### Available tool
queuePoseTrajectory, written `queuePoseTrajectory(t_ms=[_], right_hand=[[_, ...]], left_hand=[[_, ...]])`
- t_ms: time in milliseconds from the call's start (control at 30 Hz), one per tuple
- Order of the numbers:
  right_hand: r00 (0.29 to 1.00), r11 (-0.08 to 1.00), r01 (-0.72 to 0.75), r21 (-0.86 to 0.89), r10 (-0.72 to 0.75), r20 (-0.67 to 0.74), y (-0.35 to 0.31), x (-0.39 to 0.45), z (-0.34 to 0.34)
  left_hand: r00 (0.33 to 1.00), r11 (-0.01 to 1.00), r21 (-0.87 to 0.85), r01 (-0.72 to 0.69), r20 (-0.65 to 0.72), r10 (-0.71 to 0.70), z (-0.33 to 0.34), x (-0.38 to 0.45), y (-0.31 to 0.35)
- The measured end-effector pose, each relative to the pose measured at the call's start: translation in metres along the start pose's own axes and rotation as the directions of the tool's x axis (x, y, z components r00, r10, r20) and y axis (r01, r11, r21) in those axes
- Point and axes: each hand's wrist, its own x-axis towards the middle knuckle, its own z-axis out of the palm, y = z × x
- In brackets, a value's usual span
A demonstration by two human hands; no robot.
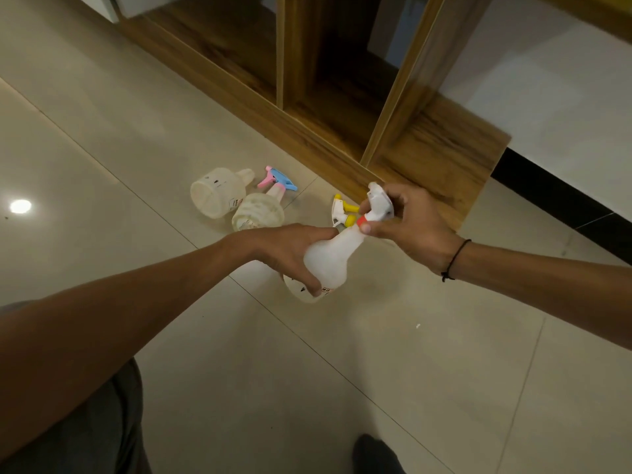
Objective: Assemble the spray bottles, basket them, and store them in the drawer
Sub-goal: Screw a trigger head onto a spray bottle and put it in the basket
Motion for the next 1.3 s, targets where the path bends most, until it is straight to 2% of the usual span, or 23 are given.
queuePoseTrajectory(t_ms=[167, 333, 400, 500, 567, 667, 800, 900, 1000, 1133, 1233, 1300], right_hand=[[0.988, 0.999, 0.047, 0.000, -0.046, 0.145, 0.003, 0.000, -0.004], [0.972, 0.992, 0.115, -0.059, -0.100, 0.212, 0.003, 0.002, -0.011], [0.976, 0.993, 0.104, -0.052, -0.092, 0.199, 0.002, 0.002, -0.010], [0.990, 0.999, 0.000, 0.040, -0.005, 0.143, 0.000, 0.001, -0.007], [0.996, 1.000, -0.010, 0.025, 0.008, 0.091, 0.001, -0.001, -0.005], [0.999, 1.000, 0.014, 0.028, -0.015, 0.049, 0.003, -0.005, -0.003], [0.986, 0.994, 0.108, -0.003, -0.107, 0.132, 0.006, -0.011, -0.010], [0.975, 0.989, 0.144, -0.025, -0.137, 0.173, 0.007, -0.013, -0.012], [0.987, 0.989, 0.145, -0.033, -0.142, 0.080, 0.005, -0.018, -0.006], [0.997, 0.994, 0.004, 0.106, 0.004, -0.074, 0.004, -0.020, 0.005], [0.983, 0.963, -0.144, 0.229, 0.165, -0.075, 0.003, -0.019, 0.012], [0.981, 0.953, -0.175, 0.247, 0.190, -0.040, 0.003, -0.017, 0.010]], left_hand=[[0.998, 0.999, 0.012, -0.035, -0.058, 0.036, 0.000, -0.002, 0.000], [0.996, 0.998, -0.052, -0.046, -0.077, 0.042, -0.001, -0.005, 0.000], [0.996, 0.996, -0.071, -0.047, -0.083, 0.041, -0.002, -0.006, 0.002], [0.993, 0.996, -0.071, -0.053, -0.108, 0.045, -0.002, -0.006, 0.004], [0.987, 0.996, -0.058, -0.066, -0.148, 0.057, -0.001, -0.005, 0.004], [0.988, 0.996, -0.060, -0.069, -0.145, 0.059, -0.001, -0.004, 0.004], [0.997, 0.995, -0.073, -0.072, -0.019, 0.070, -0.007, -0.003, -0.001], [0.996, 0.993, -0.085, -0.085, 0.016, 0.087, -0.006, -0.002, -0.003], [0.995, 0.990, -0.096, -0.102, -0.020, 0.101, -0.005, -0.002, -0.001], [0.976, 0.994, 0.054, -0.091, -0.194, 0.100, 0.000, 0.001, 0.000], [0.947, 0.987, 0.159, -0.024, -0.312, 0.074, 0.005, 0.003, 0.004], [0.940, 0.986, 0.167, 0.001, -0.336, 0.056, 0.007, 0.005, 0.004]])
